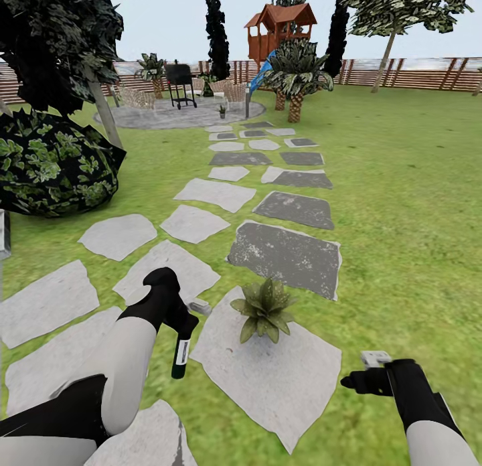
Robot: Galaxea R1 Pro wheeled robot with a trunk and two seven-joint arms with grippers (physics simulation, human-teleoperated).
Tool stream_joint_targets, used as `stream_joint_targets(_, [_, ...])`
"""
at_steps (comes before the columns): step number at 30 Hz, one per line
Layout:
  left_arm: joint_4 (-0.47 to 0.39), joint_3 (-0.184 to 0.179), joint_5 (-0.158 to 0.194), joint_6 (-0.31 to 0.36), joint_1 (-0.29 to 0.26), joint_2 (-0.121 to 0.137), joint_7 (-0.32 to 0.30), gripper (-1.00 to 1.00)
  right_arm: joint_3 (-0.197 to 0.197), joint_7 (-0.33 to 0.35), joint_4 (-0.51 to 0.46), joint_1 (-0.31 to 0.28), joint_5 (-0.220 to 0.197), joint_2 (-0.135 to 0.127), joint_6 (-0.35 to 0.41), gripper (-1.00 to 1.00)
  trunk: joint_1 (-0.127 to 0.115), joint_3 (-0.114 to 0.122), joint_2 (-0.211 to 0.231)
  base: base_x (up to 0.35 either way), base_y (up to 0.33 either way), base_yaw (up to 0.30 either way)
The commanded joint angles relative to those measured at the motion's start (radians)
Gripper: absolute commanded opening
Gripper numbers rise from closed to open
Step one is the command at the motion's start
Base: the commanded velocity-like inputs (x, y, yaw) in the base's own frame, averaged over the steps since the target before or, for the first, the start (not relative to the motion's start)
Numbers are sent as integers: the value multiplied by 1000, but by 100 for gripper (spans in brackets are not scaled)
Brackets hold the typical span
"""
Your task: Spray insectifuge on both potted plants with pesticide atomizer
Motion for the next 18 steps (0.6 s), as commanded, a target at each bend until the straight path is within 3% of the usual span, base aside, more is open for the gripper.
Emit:
stream_joint_targets(1, [-1, 7, -10, 10, -1, -2, -9, -100, 0, 11, -3, -1, 11, 4, 0, 100, 0, -1, -1, 0, 0, 0])
stream_joint_targets(4, [0, 7, -8, -16, 0, -2, -12, -100, 34, 15, -30, -1, 10, 10, 0, 100, 0, -1, -1, 0, 0, 0])
stream_joint_targets(6, [1, 8, -8, -94, 0, -2, -14, -100, 81, 19, -73, -1, 10, 11, 0, 100, 0, -1, -1, 0, 0, 0])
stream_joint_targets(7, [2, 9, -7, -167, -1, 8, -14, -100, 118, 44, -91, -1, 9, 10, 0, 100, 0, -1, -1, 0, 0, 0])
stream_joint_targets(9, [3, 10, -7, -271, 1, 16, -15, -100, 158, 159, -104, -4, 10, 9, 0, 100, 0, -1, -1, 0, 0, 0])
stream_joint_targets(13, [21, 10, 3, -395, 5, 17, -13, -100, 179, 387, -163, -16, 10, 3, 0, 100, 0, -1, -1, 0, 0, 0])
stream_joint_targets(14, [35, 9, 19, -422, 6, 16, -12, -100, 180, 431, -207, -16, 11, 2, 0, 100, 0, -1, -1, 0, 0, 0])
stream_joint_targets(15, [62, 9, 61, -464, 6, 13, -8, -100, 182, 501, -276, -17, 11, 0, 0, 100, 0, -1, -1, 0, 0, 0])
stream_joint_targets(18, [105, 7, 164, -549, 6, 10, 6, -100, 204, 674, -352, -18, 12, -2, 0, 100, 0, -1, -1, 0, 0, 0])
